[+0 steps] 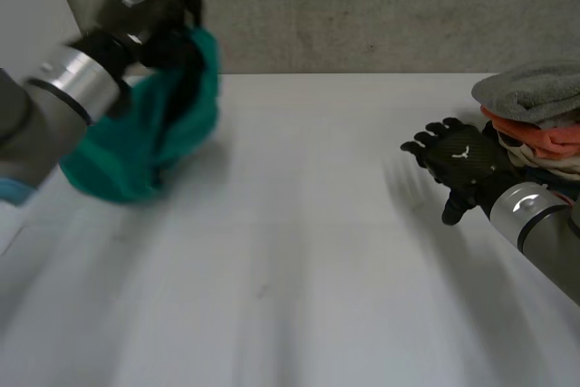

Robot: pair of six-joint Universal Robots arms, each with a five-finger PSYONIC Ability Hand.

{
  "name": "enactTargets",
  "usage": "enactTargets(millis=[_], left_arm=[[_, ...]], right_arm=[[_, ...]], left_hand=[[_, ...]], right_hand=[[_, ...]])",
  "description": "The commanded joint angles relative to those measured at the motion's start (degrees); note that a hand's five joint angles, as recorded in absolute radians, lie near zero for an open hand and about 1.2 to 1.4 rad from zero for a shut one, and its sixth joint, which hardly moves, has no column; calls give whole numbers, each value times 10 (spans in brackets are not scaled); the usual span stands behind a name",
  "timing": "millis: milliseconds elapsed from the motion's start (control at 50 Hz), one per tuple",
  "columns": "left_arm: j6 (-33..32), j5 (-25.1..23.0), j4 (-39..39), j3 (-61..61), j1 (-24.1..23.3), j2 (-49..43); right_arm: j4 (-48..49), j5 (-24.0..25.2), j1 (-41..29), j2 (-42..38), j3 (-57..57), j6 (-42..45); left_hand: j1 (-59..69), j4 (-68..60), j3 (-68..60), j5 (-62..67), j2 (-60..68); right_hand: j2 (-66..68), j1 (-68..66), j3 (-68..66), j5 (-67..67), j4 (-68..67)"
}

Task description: Fold the laundry.

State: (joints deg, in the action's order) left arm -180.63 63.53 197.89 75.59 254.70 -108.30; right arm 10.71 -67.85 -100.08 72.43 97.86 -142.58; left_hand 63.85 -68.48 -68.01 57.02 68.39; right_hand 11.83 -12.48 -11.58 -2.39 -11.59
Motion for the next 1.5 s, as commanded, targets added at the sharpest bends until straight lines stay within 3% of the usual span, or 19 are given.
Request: enactTargets(millis=[20,60,80,120,240,340,460,620,740,840,1040,1140,1260,1340,1400,1480,1500], left_arm=[[-1,-5,-6,29,-125,-99],[0,-3,-7,26,-147,-111],[1,-3,-8,20,-148,-112],[0,-4,-16,20,-147,-111],[0,1,-48,27,-141,-65],[-4,43,-95,70,-94,8],[-71,74,-96,161,-24,86],[-296,74,-100,300,55,90],[-386,61,-83,339,98,41],[-394,47,-60,307,113,-35],[-392,43,-41,249,113,-91],[-392,44,-23,236,110,-111],[-395,45,-23,222,105,-128],[-397,46,-26,213,99,-142],[-400,51,-27,200,86,-144],[-387,55,-39,189,77,-120],[-373,55,-50,190,74,-78]], right_arm=[[0,-13,22,16,-7,-78],[-1,-14,30,16,-7,-110],[-1,-15,34,16,-8,-130],[-1,-16,35,16,-10,-146],[-15,-22,32,16,-23,-217],[-67,-33,14,15,-41,-270],[-153,-31,-51,-6,-73,-284],[-90,-33,-130,-81,-98,-157],[-64,-36,-164,-157,-140,-36],[-61,-41,-173,-217,-183,-8],[-16,-46,-185,-253,-214,-11],[10,-50,-186,-257,-214,-11],[12,-53,-187,-273,-225,-9],[12,-54,-188,-280,-232,-9],[11,-55,-188,-275,-237,-9],[10,-60,-185,-242,-227,-17],[10,-62,-183,-213,-219,-22]], left_hand=[[161,-115,-120,130,116],[161,-115,-120,130,116],[-58,104,100,-90,-103],[-280,326,322,-312,-325],[-388,435,430,-420,-434],[-375,421,416,-407,-420],[-370,416,411,-402,-415],[-261,307,302,-292,-306],[-244,290,285,-275,-289],[-245,292,287,-277,-291],[-232,278,274,-264,-277],[-118,164,159,-150,-163],[-89,135,131,-121,-134],[65,-19,-24,34,20],[161,-115,-120,130,116],[161,-115,-120,130,116],[161,-115,-120,130,116]], right_hand=[[-18,25,16,24,16],[-18,25,16,24,16],[-18,25,16,24,16],[-18,25,16,24,16],[-18,25,16,24,16],[-18,25,16,24,16],[-18,25,16,24,16],[63,-56,-65,-57,-65],[114,-107,-116,-108,-116],[122,-116,-125,-117,-125],[226,-220,-229,-221,-229],[268,-262,-271,-263,-271],[268,-262,-271,-263,-271],[357,-351,-360,-352,-360],[681,-674,-683,-675,-683],[682,-675,-684,-676,-684],[682,-675,-684,-676,-684]])
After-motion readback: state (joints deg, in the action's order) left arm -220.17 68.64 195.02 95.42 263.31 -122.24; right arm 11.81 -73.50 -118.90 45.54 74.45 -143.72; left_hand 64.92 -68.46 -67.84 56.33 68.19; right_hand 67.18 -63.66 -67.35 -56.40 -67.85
